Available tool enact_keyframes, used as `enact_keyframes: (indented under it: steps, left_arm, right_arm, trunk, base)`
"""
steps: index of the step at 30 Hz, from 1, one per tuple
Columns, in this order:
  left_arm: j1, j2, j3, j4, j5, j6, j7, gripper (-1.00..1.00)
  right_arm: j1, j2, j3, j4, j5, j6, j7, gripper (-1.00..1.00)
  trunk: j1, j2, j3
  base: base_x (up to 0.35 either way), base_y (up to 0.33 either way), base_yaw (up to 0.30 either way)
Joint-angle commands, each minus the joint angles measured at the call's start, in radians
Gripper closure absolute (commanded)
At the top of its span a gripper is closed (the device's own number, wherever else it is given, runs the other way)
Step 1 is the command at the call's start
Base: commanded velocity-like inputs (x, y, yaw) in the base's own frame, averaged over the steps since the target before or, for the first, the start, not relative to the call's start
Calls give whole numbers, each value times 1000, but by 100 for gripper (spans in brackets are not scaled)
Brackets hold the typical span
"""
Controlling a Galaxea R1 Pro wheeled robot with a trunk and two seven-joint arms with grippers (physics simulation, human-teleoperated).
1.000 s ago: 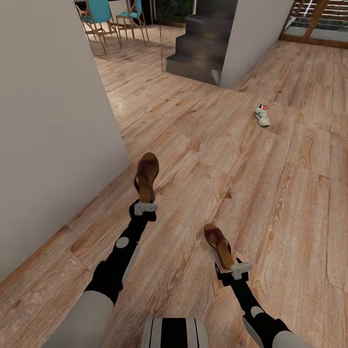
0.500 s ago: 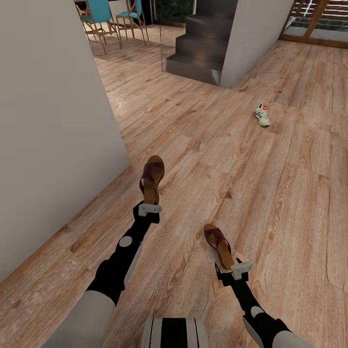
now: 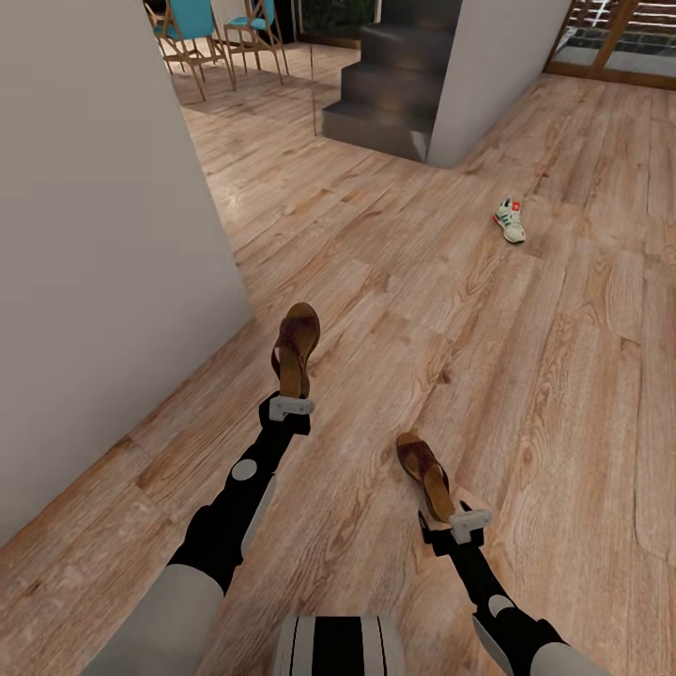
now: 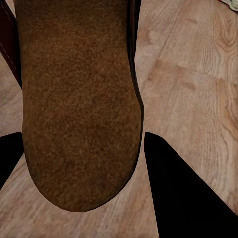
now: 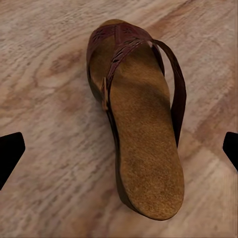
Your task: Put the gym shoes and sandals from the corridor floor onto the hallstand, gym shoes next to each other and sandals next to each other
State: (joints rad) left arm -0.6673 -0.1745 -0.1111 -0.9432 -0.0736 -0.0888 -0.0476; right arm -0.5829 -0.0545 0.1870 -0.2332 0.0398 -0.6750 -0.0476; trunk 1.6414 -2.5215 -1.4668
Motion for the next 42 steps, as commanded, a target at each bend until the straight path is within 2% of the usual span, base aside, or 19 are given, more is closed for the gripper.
enact_keyframes:
  steps: [1, 11, 17, 21, 42]
  left_arm:
    - [0, 0, 0, 0, -3, 0, 0, 100]
    - [0, 0, 0, 1, -3, 0, 0, 100]
    - [0, 0, 0, 1, -3, 0, 0, 100]
    - [0, 0, 0, 1, -3, 0, 0, 100]
    - [0, 0, -1, 2, -3, 0, 0, 100]
  right_arm:
    - [0, -2, 0, 0, 0, 0, 0, -100]
    - [0, -38, -1, 0, -23, 0, 0, -100]
    - [0, -47, -1, 0, -28, 0, 0, -100]
    - [0, -49, -1, 0, -29, 0, -1, -100]
    - [0, -48, -1, 0, -29, 0, -6, -100]
  trunk:
    - [0, 0, 0]
    - [0, 0, 0]
    - [0, 0, -4]
    - [2, -1, -19]
    - [2, -1, -19]
  base:
    - [0, 0, 0]
    - [0, 0, 0]
    - [0, 0, 0]
    - [0, 0, 0]
    - [0, 0, 0]
